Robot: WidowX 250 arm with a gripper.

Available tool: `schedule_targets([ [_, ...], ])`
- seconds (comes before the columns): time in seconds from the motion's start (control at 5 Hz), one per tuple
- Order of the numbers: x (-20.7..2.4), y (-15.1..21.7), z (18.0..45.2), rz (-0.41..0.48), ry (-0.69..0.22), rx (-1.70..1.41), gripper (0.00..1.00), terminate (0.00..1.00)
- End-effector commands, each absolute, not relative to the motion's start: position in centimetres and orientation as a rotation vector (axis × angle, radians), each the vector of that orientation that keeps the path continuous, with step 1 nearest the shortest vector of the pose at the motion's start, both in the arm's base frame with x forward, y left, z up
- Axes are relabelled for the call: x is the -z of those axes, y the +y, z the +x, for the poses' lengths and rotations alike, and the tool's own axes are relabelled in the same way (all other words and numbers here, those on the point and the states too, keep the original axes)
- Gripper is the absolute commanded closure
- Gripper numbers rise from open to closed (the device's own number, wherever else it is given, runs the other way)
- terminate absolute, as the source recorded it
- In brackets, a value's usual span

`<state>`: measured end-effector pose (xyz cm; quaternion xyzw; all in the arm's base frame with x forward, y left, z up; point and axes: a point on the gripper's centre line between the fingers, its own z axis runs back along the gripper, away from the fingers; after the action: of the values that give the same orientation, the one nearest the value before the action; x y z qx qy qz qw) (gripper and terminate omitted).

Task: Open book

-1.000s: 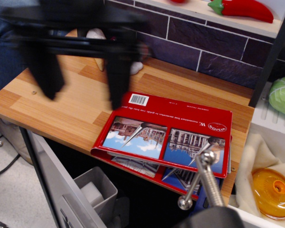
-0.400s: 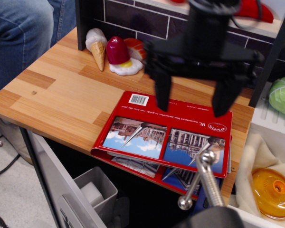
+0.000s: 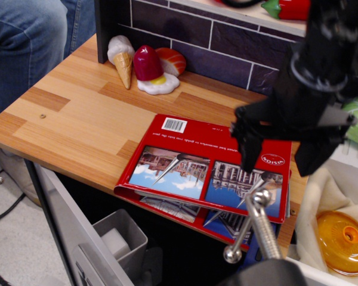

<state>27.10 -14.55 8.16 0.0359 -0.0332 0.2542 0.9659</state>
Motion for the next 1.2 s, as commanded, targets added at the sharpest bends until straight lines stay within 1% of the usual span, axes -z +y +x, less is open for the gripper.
schedule_targets([
  [0.0, -6.5, -16.6, 32.1, 0.121, -0.092, -0.529, 0.00, 0.00],
  [0.2, -3.9, -15.5, 32.0, 0.199, -0.082, -0.513, 0.00, 0.00],
  [0.4, -2.6, -14.0, 30.8, 0.275, -0.064, -0.480, 0.00, 0.00],
  [0.6, -2.9, -12.1, 29.6, 0.320, -0.055, -0.454, 0.00, 0.00],
  [0.8, -5.7, -9.4, 28.6, 0.349, -0.034, -0.413, 0.00, 0.00],
  [1.0, -9.2, -6.4, 27.1, 0.345, 0.027, -0.375, 0.00, 0.00],
])
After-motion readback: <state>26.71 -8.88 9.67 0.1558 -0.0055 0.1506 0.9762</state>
